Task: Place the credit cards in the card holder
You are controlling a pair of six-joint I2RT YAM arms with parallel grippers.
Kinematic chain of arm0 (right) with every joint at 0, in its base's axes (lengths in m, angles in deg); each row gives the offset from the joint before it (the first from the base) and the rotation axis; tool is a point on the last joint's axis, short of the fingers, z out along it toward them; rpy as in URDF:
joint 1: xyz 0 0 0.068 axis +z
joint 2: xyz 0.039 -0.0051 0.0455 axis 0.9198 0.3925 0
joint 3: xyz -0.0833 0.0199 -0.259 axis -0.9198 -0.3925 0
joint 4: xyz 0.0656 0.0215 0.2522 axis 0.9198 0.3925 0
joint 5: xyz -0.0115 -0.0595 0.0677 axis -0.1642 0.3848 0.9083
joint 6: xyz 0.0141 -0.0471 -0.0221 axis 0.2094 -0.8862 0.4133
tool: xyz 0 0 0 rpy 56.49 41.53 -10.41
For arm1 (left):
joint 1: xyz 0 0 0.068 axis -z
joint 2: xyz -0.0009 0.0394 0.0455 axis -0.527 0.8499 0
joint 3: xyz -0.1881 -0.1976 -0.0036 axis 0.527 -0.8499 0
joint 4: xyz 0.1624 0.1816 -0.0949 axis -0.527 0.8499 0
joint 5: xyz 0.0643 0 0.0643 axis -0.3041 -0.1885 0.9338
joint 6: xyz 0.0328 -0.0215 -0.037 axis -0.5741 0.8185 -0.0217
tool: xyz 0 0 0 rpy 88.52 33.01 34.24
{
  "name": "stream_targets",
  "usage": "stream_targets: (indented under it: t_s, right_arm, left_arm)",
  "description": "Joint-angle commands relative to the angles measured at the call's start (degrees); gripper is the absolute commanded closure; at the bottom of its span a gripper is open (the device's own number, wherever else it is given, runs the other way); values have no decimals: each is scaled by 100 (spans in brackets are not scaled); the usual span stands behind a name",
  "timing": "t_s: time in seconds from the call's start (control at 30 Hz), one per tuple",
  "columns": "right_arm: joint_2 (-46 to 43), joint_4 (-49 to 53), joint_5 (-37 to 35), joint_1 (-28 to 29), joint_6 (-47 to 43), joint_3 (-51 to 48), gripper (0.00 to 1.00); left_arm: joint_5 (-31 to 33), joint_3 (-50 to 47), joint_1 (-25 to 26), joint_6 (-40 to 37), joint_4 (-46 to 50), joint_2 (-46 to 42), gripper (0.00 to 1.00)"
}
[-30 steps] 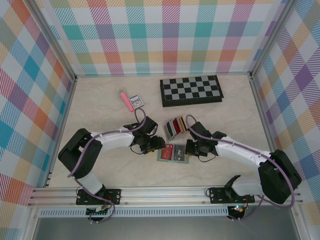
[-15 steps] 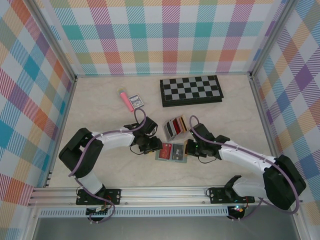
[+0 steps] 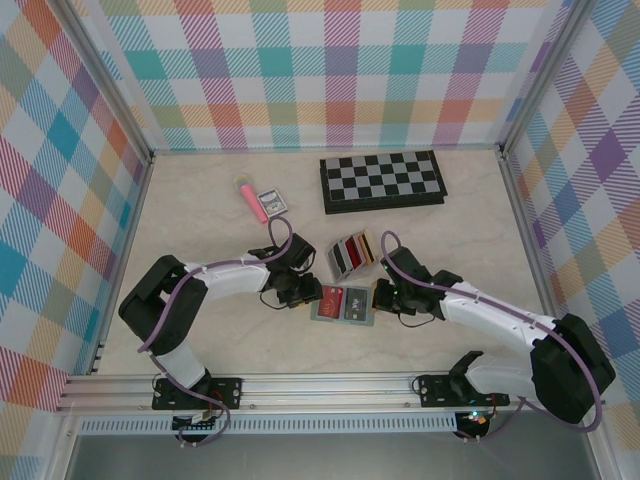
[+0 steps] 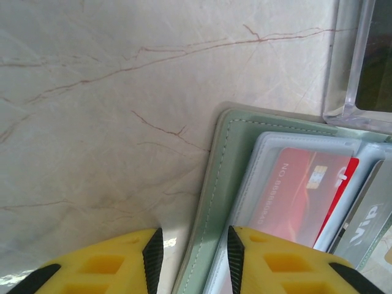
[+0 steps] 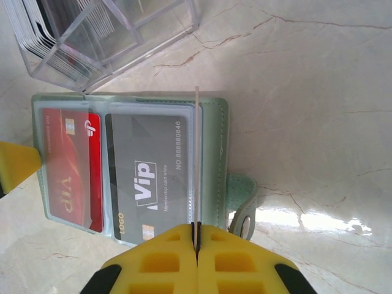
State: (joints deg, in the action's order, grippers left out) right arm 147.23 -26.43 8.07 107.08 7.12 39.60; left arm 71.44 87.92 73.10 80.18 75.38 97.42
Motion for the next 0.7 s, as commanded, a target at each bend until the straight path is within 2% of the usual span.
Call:
stream_targets:
  t_s: [0.0,0.5,0.67]
  right_arm:
    - [132,-247,66,34,43,-87,94]
    - [412,-985,348,33,210,-322,94]
    - [131,-1049,405,29,313,-318,94]
  left_arm:
    - [-406,-56,314,63,-579,373,65]
    - [-530,-84,337,76,-693,488,66]
    - [-538,-88,345,75,-694,493,67]
